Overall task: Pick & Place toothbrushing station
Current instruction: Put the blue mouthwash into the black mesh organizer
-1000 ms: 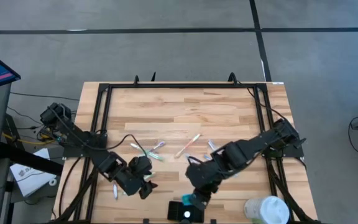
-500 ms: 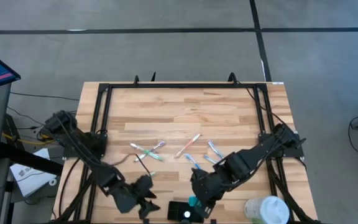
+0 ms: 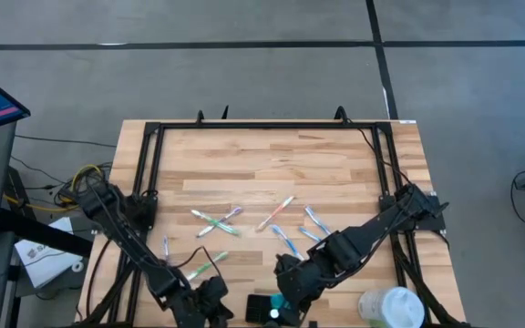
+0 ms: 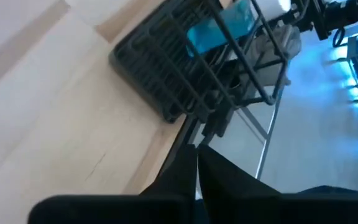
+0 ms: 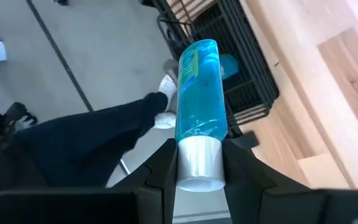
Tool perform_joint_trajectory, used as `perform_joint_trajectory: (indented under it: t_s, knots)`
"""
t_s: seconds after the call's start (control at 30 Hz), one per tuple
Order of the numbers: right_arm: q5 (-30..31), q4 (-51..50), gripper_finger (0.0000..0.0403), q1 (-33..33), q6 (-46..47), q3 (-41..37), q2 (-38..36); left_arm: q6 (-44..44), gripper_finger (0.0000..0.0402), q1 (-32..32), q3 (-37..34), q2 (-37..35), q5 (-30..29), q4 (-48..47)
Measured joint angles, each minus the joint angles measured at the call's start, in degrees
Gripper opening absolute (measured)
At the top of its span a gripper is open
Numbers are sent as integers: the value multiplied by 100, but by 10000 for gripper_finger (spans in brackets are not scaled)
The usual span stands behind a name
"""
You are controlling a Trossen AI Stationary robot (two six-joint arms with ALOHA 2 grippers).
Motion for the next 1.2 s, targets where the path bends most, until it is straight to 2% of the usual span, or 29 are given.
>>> perform_joint_trajectory:
  t_s: [0.2, 0.57, 1.0, 1.2]
  knots:
    - [-53, -521, 93, -5, 126, -28, 2, 77, 1, 218, 412, 364, 78, 71]
    - [-520, -438, 93, 71, 327, -28, 0, 734, 0, 442, 1398, 1059, 500, 103]
    - [-609, -284, 93, 76, 469, -28, 0, 727, 0, 441, 1399, 1064, 621, -241]
    - [-613, -109, 93, 76, 617, -28, 0, 398, 0, 394, 1399, 968, 691, -984]
